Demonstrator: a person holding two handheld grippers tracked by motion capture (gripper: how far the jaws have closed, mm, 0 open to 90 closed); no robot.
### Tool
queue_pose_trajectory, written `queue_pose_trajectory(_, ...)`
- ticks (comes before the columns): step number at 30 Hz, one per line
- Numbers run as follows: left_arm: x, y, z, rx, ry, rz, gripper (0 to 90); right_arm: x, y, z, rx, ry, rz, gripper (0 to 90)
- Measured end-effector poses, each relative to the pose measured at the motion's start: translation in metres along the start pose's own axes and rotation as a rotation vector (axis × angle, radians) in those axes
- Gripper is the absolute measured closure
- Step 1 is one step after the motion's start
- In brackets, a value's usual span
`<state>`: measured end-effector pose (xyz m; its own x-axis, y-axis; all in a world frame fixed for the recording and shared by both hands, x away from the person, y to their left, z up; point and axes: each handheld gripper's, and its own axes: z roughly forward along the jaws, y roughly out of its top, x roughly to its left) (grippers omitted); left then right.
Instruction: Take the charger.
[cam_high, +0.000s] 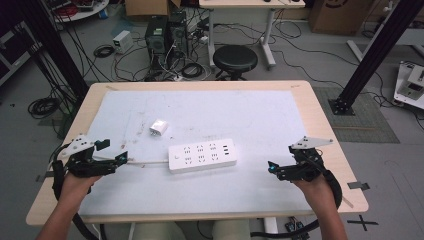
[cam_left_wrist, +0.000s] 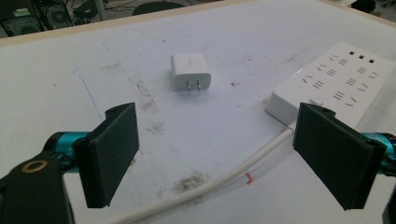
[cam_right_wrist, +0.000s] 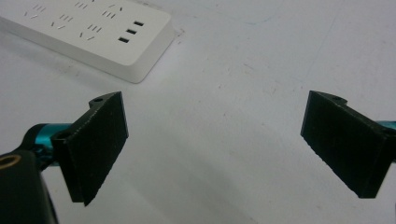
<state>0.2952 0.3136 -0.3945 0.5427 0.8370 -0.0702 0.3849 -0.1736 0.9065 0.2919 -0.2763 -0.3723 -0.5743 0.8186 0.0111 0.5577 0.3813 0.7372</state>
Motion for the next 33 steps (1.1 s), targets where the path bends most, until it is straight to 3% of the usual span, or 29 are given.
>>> queue_pose_trajectory(10,-0.001,0.016,0.009,0.011,0.059,-0.028,14.6,0.001,-0.002,0.0,-0.007,0.004,-0.001,7.4)
queue_pose_trajectory(17,0.0,0.03,0.017,0.013,0.067,-0.042,14.5,-0.001,0.002,0.005,-0.009,0.006,0.0,7.4)
queue_pose_trajectory(18,0.002,0.041,0.023,0.01,0.066,-0.046,14.5,-0.001,0.004,0.007,-0.003,0.008,-0.004,7.4)
queue_pose_trajectory(27,0.005,0.07,0.052,0.014,0.069,-0.047,14.6,-0.002,0.013,0.011,0.008,0.008,-0.011,7.4)
queue_pose_trajectory(33,0.01,0.079,0.074,0.034,0.09,-0.071,14.6,-0.003,0.015,0.014,0.016,0.013,0.003,7.4)
